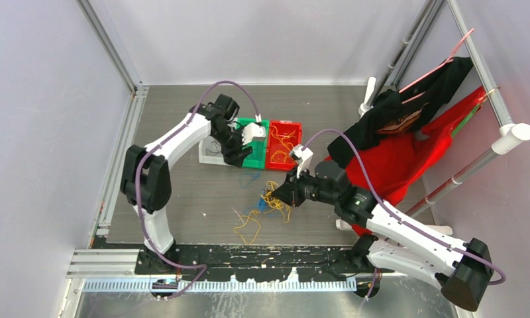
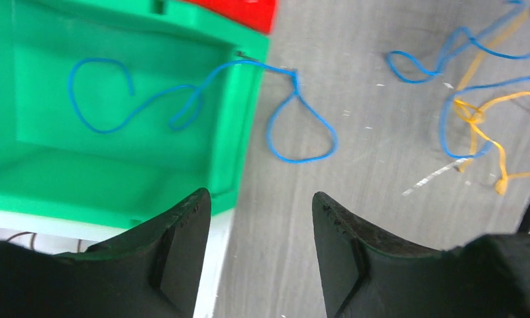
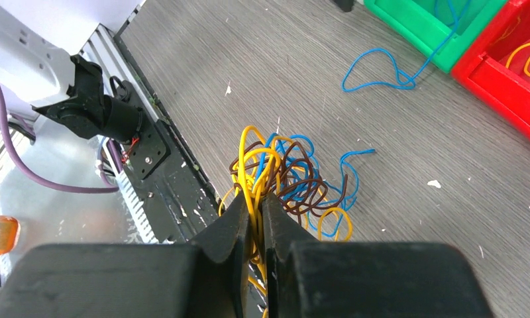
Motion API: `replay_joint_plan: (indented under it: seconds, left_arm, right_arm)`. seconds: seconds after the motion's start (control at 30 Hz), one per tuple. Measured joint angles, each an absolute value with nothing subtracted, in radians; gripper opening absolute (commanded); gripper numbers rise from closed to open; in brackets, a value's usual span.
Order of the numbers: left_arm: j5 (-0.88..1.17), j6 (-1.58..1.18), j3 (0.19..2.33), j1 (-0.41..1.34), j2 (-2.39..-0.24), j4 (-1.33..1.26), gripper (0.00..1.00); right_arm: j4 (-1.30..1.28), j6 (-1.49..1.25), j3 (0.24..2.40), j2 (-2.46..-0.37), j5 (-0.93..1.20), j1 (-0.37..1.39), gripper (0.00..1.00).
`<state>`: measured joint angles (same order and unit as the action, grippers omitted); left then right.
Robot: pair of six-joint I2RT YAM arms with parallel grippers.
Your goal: Untangle the cables
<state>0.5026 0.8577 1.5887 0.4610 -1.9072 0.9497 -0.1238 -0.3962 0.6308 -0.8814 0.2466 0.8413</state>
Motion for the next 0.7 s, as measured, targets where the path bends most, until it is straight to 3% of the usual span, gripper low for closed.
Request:
replay_joint_plan:
  seconds: [0.2,0.7]
  left_arm:
    - [0.502,0.836,1.464,0.538,-1.786,0.96,0.61]
    - [0.365,0.731,1.352,0.61,-1.905,0.798,0.72]
  right_arm:
    - [-0.144,-0.411,0.631,-0.869,0.249,0.831,0.02]
    - [-0.16,-0.439,0.63,-0.822,0.258,0.829,0.01]
